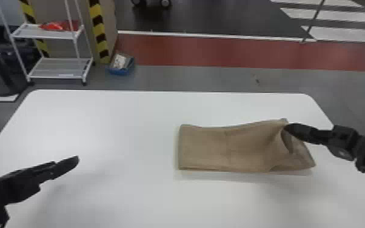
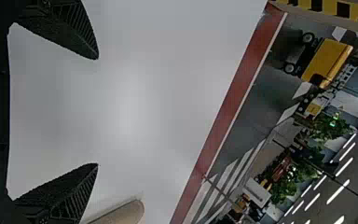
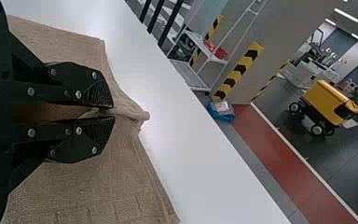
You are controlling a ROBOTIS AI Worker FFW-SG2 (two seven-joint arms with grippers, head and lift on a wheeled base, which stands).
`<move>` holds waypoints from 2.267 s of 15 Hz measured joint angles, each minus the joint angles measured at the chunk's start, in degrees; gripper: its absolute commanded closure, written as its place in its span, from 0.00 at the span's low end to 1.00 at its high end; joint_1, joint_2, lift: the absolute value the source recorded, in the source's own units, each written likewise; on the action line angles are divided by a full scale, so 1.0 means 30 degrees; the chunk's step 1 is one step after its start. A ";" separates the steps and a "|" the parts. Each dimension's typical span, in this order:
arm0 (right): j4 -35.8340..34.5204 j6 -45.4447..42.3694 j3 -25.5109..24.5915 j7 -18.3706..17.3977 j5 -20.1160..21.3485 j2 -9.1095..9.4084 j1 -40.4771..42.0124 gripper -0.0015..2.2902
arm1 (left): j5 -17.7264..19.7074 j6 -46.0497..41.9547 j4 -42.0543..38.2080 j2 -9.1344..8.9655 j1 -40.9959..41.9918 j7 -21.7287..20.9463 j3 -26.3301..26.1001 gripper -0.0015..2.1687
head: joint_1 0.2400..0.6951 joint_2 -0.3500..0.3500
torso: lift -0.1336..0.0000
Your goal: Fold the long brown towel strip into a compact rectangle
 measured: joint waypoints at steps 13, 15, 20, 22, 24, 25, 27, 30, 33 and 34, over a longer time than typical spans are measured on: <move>0.1304 -0.0659 -0.0444 -0.0005 0.0334 -0.1493 -0.0333 0.44 | -0.0050 -0.0066 0.0295 0.0051 -0.0028 0.0001 0.0037 0.03 | 1.00 0.30 | 0.10; 0.1470 -0.0728 -0.0753 -0.0048 0.0307 -0.1838 -0.0354 0.44 | -0.0050 -0.0113 0.0364 0.0054 -0.0031 -0.0004 0.0040 0.03 | 1.00 0.27 | 0.10; 0.2896 -0.2241 -0.0200 -0.0107 0.1129 -0.1283 -0.0379 0.44 | -0.0051 -0.0131 0.0298 0.0015 0.0020 -0.0036 0.0034 0.03 | 1.00 0.28 | 0.10; 0.2937 -0.2271 -0.0102 -0.0105 0.1172 -0.1204 -0.0437 0.44 | -0.0051 -0.0128 0.0287 0.0034 0.0051 -0.0034 0.0120 0.03 | 1.00 0.29 | 0.10; 0.2825 -0.1983 -0.0438 -0.0065 0.0982 -0.1309 -0.0581 0.26 | -0.0050 -0.0128 0.0315 0.0064 0.0057 -0.0053 0.0140 0.03 | 1.00 0.29 | 0.10; 0.2795 -0.1720 -0.0639 -0.0054 0.0953 -0.1485 -0.0655 0.00 | -0.0050 -0.0128 0.0323 0.0065 0.0058 -0.0058 0.0143 0.03 | 1.00 0.28 | 0.10; 0.2778 -0.1221 -0.0925 -0.0002 0.1096 -0.1850 -0.0518 0.00 | -0.0052 -0.0152 0.0375 0.0051 0.0059 -0.0060 0.0094 0.03 | 1.00 0.26 | 0.10; 0.2782 -0.1135 -0.1158 -0.0039 0.1140 -0.1967 -0.0307 0.03 | -0.0077 -0.0182 0.0410 0.0020 0.0065 -0.0116 0.0002 0.03 | 1.00 0.23 | 0.10; 0.2782 -0.1131 -0.1210 -0.0032 0.1388 -0.2194 -0.0155 0.03 | -0.0079 -0.0169 0.0409 0.0060 0.0129 -0.0165 0.0034 0.03 | 1.00 0.22 | 0.10; 0.2810 -0.1162 -0.1166 -0.0032 0.1612 -0.2356 -0.0115 0.04 | -0.0079 -0.0163 0.0396 0.0070 0.0152 -0.0199 0.0063 0.03 | 1.00 0.21 | 0.10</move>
